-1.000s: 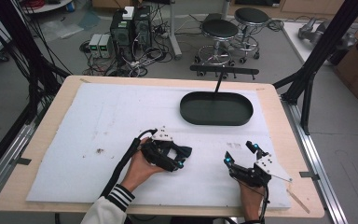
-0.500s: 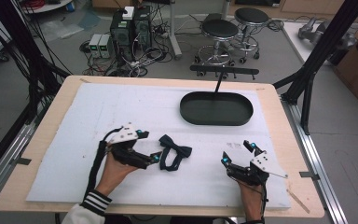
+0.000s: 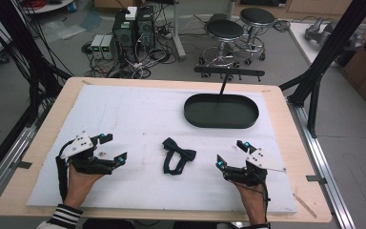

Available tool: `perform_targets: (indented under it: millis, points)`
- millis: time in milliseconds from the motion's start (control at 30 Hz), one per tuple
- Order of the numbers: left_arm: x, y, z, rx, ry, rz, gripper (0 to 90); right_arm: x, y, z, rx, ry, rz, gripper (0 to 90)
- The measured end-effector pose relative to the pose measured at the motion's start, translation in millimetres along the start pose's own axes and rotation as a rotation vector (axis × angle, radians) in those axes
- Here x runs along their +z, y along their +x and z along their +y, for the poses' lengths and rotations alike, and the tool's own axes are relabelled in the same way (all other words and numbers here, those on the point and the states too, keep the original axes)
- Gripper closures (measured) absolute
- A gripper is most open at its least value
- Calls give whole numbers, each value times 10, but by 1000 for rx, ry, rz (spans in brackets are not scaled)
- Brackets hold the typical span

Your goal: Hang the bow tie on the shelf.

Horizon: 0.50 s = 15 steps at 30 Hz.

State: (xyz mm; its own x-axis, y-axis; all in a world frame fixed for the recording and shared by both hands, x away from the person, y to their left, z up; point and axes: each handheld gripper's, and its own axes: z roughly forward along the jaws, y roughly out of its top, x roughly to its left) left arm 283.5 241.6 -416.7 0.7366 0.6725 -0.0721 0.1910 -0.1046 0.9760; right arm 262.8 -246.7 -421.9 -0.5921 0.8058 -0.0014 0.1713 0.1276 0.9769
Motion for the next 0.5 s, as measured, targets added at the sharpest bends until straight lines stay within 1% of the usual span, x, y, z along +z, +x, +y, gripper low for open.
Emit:
perform_targets:
  millis: [100, 133, 167, 200, 267, 333, 400, 500]
  points:
    - [-90, 38, -72, 13, -30, 14, 76, 63, 50, 63, -14, 29, 35, 102]
    - [-114, 48, -96, 14, -38, 23, 76, 86, 64, 80, -27, 37, 45, 102]
    - [-143, 64, -118, 19, -42, 26, 76, 104, 88, 95, -25, 49, 52, 102]
    - [-169, 78, -139, 18, -49, 31, 76, 129, 96, 111, -39, 54, 61, 102]
    - [-218, 102, -179, 15, -65, 38, 76, 173, 129, 138, -42, 74, 80, 101]
    - [-265, 117, -215, 14, -80, 56, 76, 221, 161, 164, -48, 96, 99, 102]
    - [-304, 128, -252, 24, -100, 91, 77, 273, 195, 191, -52, 122, 121, 102]
    - [-342, 148, -305, 29, -110, 110, 77, 360, 246, 221, -68, 158, 161, 102]
